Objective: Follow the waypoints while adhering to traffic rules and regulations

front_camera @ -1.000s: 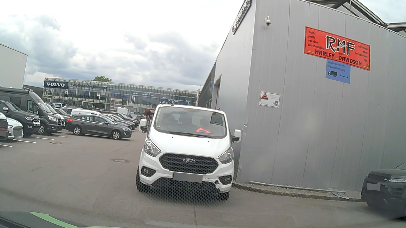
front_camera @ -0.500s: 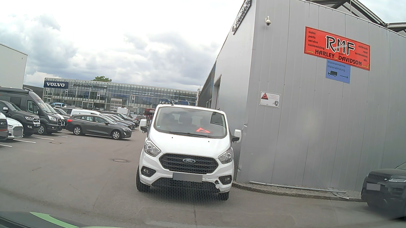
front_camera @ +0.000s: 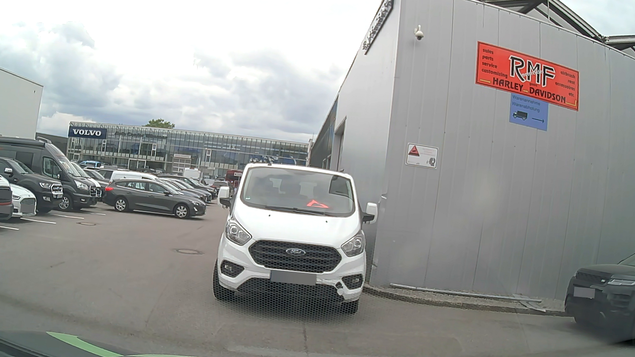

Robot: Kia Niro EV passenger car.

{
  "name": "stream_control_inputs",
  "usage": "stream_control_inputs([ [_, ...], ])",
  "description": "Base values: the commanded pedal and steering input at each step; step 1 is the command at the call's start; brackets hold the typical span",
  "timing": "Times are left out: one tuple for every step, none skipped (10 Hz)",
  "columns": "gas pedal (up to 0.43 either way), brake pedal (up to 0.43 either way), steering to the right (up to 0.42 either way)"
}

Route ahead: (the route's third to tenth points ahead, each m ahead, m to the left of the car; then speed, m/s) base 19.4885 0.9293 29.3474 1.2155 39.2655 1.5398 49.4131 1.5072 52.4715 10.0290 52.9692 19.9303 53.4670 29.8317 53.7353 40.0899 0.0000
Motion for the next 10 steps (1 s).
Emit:
stream_control_inputs([
  [0.0,0.427,0.006],
  [0.0,0.421,0.006],
  [0.0,0.421,0.006],
  [0.0,0.427,0.006],
  [0.0,0.421,0.005],
  [0.0,0.427,0.005],
  [0.0,0.427,0.006],
  [0.0,0.427,0.006],
  [0.0,0.421,0.005],
  [0.0,0.427,0.006],
])
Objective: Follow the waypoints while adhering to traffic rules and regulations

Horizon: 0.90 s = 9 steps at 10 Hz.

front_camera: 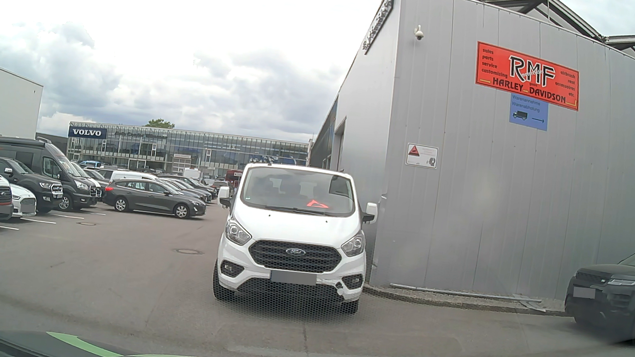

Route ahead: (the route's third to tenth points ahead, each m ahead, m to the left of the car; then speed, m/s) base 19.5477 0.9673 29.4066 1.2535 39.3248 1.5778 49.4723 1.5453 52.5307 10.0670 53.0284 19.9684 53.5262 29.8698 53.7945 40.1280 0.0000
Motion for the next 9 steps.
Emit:
stream_control_inputs([
  [0.0,0.427,0.006],
  [0.0,0.427,0.005],
  [0.0,0.427,0.006],
  [0.0,0.427,0.006],
  [0.0,0.427,0.006],
  [0.0,0.427,0.006],
  [0.0,0.427,0.006],
  [0.0,0.427,0.006],
  [0.0,0.427,0.006],
])
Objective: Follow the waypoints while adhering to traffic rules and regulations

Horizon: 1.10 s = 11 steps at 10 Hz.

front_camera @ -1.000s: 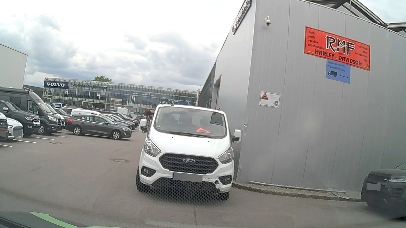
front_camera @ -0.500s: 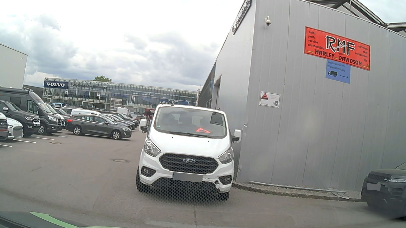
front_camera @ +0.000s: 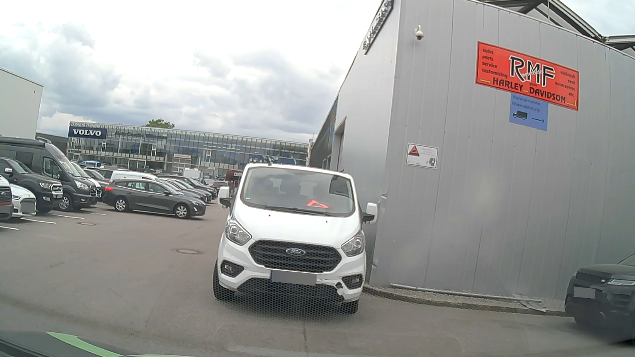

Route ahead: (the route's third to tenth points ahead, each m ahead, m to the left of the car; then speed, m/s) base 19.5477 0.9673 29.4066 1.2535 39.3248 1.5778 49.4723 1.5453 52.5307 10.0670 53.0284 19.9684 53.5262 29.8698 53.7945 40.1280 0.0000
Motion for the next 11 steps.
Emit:
stream_control_inputs([
  [0.0,0.427,0.006],
  [0.0,0.427,0.006],
  [0.0,0.427,0.005],
  [0.0,0.427,0.006],
  [0.0,0.427,0.005],
  [0.0,0.433,0.006],
  [0.0,0.433,0.006],
  [0.0,0.433,0.005],
  [0.0,0.433,0.006],
  [0.0,0.433,0.006],
  [0.0,0.433,0.006],
])
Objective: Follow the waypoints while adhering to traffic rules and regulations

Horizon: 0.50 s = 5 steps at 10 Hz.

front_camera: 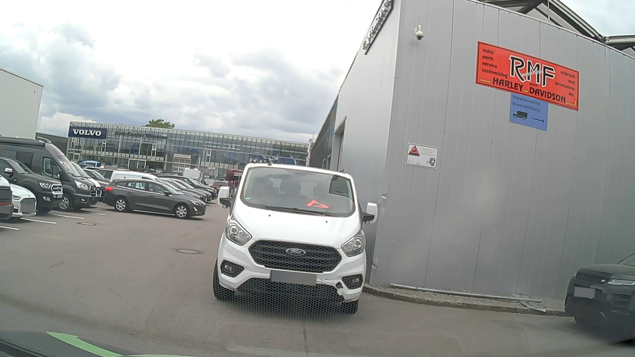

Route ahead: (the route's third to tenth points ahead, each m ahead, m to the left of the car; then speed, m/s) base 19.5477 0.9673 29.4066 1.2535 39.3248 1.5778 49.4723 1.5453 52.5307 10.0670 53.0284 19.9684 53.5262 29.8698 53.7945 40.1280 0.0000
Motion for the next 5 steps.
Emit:
stream_control_inputs([
  [0.0,0.433,0.006],
  [0.0,0.433,0.006],
  [0.0,0.433,0.006],
  [0.0,0.433,0.006],
  [0.0,0.433,0.005],
])
